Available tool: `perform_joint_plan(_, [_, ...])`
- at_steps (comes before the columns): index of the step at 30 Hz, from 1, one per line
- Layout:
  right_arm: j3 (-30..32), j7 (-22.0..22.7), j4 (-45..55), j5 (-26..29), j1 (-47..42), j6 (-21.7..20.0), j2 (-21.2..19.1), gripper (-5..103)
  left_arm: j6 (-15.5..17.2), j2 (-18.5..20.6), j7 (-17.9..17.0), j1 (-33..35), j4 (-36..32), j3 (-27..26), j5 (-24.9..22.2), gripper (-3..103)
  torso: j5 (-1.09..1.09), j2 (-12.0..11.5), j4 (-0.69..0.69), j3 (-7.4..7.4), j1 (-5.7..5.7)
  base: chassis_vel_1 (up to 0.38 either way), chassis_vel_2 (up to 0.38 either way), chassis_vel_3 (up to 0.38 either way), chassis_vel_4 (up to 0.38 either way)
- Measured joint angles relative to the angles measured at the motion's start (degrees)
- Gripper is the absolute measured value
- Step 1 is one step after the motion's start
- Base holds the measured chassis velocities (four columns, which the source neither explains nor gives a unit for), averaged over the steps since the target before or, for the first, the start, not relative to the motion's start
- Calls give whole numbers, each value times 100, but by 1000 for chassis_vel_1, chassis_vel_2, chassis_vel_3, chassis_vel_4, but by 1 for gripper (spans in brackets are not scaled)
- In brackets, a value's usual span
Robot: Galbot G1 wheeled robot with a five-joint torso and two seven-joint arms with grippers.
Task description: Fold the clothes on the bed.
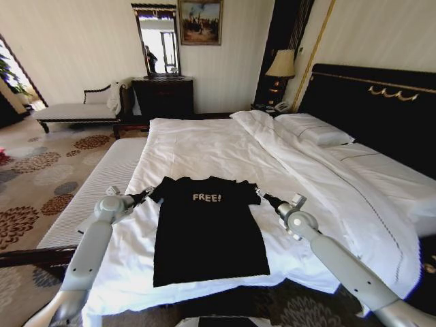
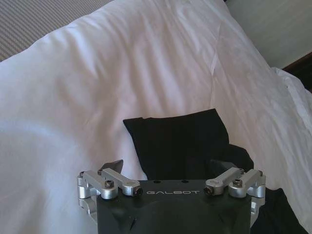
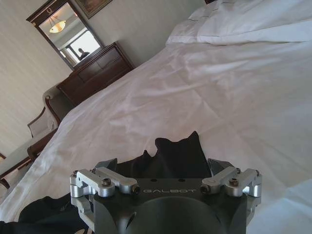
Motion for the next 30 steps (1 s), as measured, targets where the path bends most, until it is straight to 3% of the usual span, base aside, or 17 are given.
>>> perform_joint_plan(6, [14,34,-89,-7,-20,-3,-10,100,-47,-118,224,-176,389,59,241,103,-2,0,2,0,0,0,0,0,0])
perform_joint_plan(12, [82,43,-97,-21,-106,-3,-38,100,-121,-196,385,-300,587,125,505,84,-2,0,0,0,0,0,0,0,0])
perform_joint_plan(14, [112,43,-97,-25,-138,-3,-50,100,-132,-195,436,-297,578,131,573,73,-2,0,0,0,0,0,0,0,0])
perform_joint_plan(15, [121,43,-100,-29,-147,-3,-52,100,-136,-189,454,-286,558,131,594,73,-2,0,0,0,0,0,0,0,0])
perform_joint_plan(16, [136,43,-109,-37,-165,-3,-53,100,-144,-170,476,-254,520,130,633,62,-1,0,0,0,-1,0,0,0,0])
perform_joint_plan(18, [141,43,-112,-43,-172,-2,-53,100,-148,-157,485,-229,496,125,653,62,-1,0,0,0,-1,0,0,0,0])
perform_joint_plan(22, [148,43,-113,-77,-184,3,-46,100,-170,-120,518,-134,401,83,731,40,-2,0,1,0,-1,0,0,0,0])
perform_joint_plan(24, [147,43,-113,-82,-184,3,-43,100,-176,-114,527,-113,380,73,750,40,-2,0,1,0,-1,0,0,0,0])
perform_joint_plan(30, [132,47,-113,-100,-184,5,-43,100,-205,-83,569,-52,329,34,847,14,-2,0,1,0,-1,0,0,0,0])
